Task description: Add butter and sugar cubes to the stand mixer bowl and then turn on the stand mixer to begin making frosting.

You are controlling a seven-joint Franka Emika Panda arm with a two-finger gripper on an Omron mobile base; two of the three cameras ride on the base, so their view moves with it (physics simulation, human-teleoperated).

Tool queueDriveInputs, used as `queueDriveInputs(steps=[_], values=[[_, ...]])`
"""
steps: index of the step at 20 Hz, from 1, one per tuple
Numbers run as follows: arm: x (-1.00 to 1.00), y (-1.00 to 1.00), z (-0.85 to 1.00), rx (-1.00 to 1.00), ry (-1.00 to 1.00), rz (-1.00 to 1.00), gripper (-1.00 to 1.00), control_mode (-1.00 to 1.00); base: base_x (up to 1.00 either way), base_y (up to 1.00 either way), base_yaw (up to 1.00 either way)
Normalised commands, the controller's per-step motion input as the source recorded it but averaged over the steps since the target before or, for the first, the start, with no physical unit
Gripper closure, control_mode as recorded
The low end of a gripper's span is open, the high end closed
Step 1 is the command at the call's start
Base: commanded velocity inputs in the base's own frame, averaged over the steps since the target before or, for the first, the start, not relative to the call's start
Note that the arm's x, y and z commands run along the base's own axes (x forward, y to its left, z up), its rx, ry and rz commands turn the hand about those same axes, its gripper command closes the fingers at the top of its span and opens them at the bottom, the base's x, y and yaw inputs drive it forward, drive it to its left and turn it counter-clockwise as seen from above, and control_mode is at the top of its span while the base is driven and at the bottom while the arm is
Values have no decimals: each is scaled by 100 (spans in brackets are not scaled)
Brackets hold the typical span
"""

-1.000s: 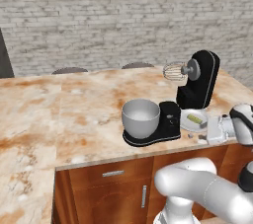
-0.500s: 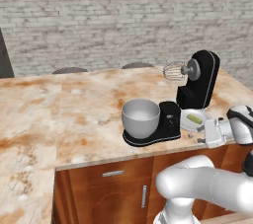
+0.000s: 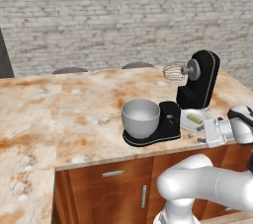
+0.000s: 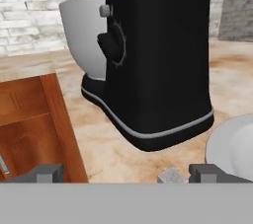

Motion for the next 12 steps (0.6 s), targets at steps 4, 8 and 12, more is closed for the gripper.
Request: queueDriveInputs(steps=[4, 8, 12], values=[[2, 16, -10, 0, 0, 0, -100, -100, 0, 0, 0], [11, 20, -5, 0, 0, 0, -100, -100, 0, 0, 0], [17, 13, -5, 0, 0, 0, -100, -100, 0, 0, 0]])
